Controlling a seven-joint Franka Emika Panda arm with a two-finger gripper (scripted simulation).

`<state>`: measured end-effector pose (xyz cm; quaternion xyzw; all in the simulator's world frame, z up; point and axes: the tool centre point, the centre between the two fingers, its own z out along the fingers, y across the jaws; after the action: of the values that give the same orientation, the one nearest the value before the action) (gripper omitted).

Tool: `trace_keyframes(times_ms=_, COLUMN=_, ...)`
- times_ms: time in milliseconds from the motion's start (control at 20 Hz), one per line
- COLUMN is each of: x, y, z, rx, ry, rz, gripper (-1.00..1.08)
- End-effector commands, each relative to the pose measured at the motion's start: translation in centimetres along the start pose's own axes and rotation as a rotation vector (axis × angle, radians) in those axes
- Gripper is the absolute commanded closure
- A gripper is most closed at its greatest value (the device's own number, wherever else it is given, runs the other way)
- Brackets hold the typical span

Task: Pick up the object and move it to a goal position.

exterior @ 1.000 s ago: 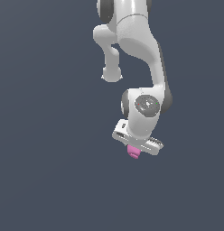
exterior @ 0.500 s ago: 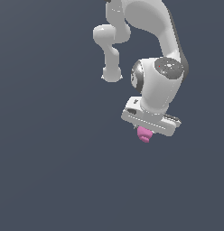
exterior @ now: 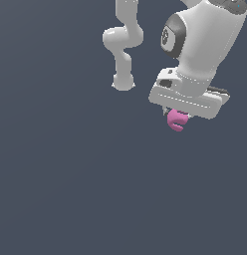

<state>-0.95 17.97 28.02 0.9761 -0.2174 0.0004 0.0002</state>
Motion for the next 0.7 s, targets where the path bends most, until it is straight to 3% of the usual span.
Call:
trace_keyframes(times_ms=0, x=-1.6, y=-0.5, z=-2.7, rx=-0.001, ry=0.0, rz=0.0, gripper=1.08)
trace_keyframes(times_ms=650, x=-7.3, y=-2.8, z=-13.1, rx=0.0, ry=0.0, rz=0.0, gripper=1.08)
